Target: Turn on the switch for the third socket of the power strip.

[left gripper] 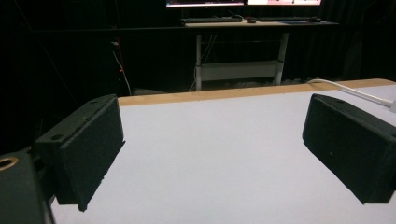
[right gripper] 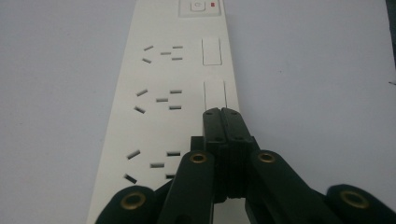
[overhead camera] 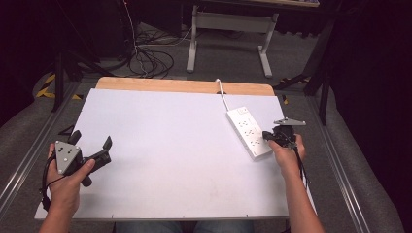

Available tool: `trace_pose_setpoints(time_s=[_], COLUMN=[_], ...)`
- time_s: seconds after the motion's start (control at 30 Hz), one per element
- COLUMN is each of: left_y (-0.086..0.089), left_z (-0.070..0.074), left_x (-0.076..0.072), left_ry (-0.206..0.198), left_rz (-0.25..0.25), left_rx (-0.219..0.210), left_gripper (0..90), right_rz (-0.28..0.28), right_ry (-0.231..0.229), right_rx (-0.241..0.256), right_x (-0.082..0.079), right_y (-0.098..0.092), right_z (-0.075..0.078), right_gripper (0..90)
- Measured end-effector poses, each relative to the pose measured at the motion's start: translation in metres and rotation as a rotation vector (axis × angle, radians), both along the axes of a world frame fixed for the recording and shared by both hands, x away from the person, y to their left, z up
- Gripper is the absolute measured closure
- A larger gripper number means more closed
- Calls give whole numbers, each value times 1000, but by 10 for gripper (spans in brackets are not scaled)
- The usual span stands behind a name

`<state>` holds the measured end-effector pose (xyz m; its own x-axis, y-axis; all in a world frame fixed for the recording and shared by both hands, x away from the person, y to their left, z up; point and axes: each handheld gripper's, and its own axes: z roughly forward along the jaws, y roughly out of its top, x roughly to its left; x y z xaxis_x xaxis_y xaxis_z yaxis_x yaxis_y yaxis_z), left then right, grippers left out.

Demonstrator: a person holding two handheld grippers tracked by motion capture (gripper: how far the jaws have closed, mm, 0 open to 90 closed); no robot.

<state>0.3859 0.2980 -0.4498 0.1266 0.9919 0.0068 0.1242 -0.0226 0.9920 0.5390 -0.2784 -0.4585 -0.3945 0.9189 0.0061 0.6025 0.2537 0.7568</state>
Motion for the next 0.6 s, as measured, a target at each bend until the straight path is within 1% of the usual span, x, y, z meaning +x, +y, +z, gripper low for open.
trace_pose_setpoints(time_s=[0.27,0.53,0.6], left_y=[0,0,0], left_z=[0,0,0], left_x=[0,0,0], left_ry=[-1,-1,-1], left_rz=[0,-1,-1], left_rx=[1,0,0], left_gripper=[62,60,60], right_rz=[-1,-2,-7], right_ry=[8,6,8], right_rx=[-15,-12,-4], right_x=[1,2,2], right_y=[1,0,0], right_z=[-3,-3,-3], right_gripper=[900,900,900])
